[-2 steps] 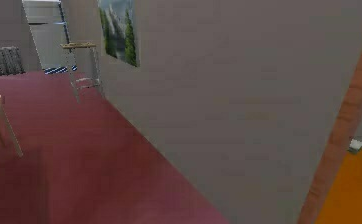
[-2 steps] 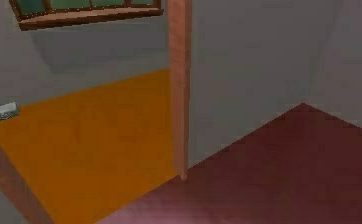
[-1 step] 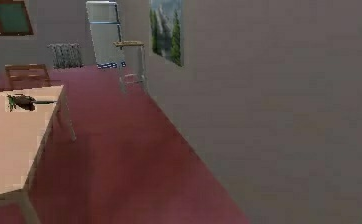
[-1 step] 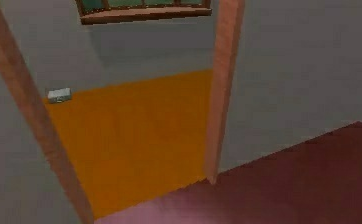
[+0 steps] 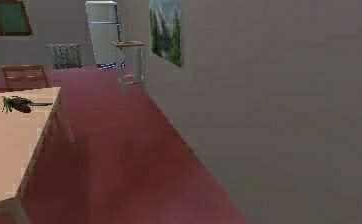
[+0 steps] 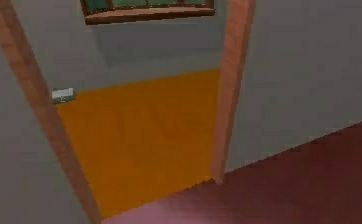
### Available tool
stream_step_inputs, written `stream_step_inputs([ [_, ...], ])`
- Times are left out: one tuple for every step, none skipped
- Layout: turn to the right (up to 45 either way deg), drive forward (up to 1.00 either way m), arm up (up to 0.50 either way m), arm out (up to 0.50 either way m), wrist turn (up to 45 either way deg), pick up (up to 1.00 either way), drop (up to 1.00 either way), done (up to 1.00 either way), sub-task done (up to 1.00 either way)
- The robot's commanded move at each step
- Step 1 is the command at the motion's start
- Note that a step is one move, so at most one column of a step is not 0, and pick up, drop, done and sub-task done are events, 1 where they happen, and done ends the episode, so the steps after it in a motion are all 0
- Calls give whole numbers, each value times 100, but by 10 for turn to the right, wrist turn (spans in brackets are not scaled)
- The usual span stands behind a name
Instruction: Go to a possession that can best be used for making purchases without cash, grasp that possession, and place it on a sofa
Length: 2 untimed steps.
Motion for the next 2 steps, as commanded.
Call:
stream_step_inputs([
  [450, 0, 0, 0, 0, 0, 0, 0, 0],
  [450, 0, 0, 0, 0, 0, 0, 0, 0],
])
